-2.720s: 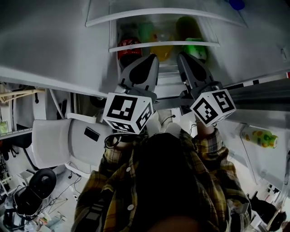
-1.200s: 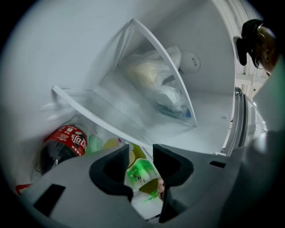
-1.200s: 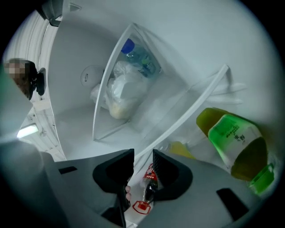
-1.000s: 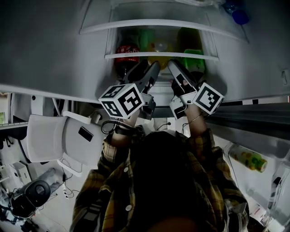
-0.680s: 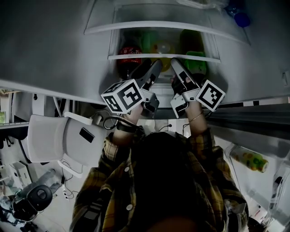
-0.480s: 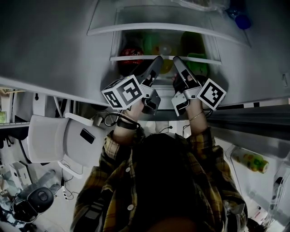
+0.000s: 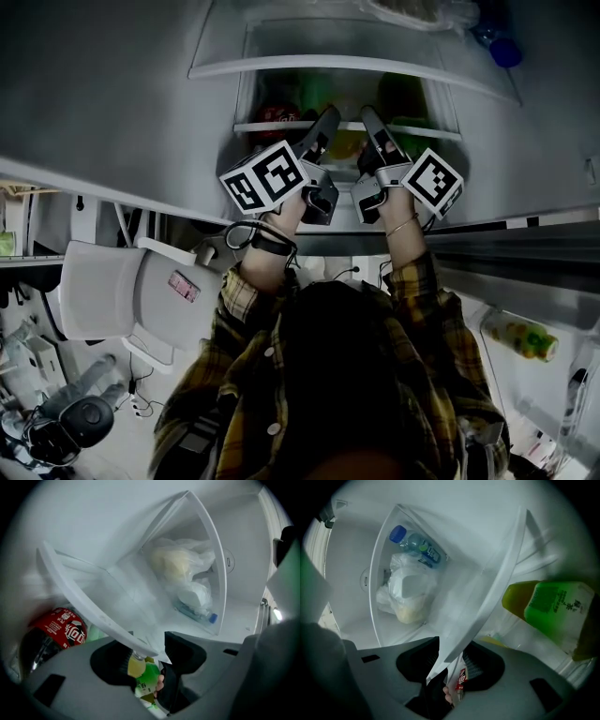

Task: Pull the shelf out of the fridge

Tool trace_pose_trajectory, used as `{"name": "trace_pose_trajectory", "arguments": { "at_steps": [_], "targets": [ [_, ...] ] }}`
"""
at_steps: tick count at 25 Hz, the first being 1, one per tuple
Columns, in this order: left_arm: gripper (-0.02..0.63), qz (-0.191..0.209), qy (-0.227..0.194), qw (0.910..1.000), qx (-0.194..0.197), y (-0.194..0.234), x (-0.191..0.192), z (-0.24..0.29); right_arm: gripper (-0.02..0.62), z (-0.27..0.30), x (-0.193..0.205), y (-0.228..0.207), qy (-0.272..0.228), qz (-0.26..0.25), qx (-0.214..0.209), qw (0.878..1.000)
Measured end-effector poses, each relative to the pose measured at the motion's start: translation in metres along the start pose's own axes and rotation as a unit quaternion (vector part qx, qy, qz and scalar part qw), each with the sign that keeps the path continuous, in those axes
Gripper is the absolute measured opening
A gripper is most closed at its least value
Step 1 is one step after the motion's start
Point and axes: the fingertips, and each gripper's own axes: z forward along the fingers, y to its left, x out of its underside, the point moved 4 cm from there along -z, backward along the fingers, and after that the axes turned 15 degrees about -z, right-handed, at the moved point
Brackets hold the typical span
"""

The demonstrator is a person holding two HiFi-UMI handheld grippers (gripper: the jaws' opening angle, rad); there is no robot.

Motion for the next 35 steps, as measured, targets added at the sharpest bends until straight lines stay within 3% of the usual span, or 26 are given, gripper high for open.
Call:
{"name": "trace_pose_trajectory", "arguments": {
  "at_steps": [5, 10, 17, 20, 24, 35],
  "targets": [
    [0.209, 0.015, 0.001, 0.9998, -0.015, 0.005, 0.000, 0.008, 0.146, 0.007, -0.002, -0.007, -0.004, 0.005, 0.011, 1.000],
    [0.209, -0.018, -0.009, 0.9996, -0.017, 0.014, -0.006, 0.017, 0.146, 0.018, -0.003, -0.014, -0.008, 0.021, 0.025, 0.999],
    [0.206, -0.032, -0.025, 0.9988, -0.028, 0.022, -0.018, 0.025, 0.144, 0.030, -0.003, -0.017, -0.001, 0.018, 0.029, 0.999],
    [0.189, -0.041, -0.028, 0.9984, -0.025, 0.020, -0.018, 0.024, 0.140, 0.031, -0.004, -0.012, 0.002, 0.013, 0.032, 0.999],
    [0.126, -0.077, -0.031, 0.9965, -0.005, 0.017, -0.018, 0.020, 0.084, 0.027, -0.002, -0.008, 0.002, 0.009, 0.049, 0.999],
    [0.071, -0.110, -0.033, 0.9933, 0.009, 0.015, -0.017, 0.017, 0.050, 0.024, 0.001, -0.011, -0.022, 0.095, 0.043, 0.994]
  ]
}}
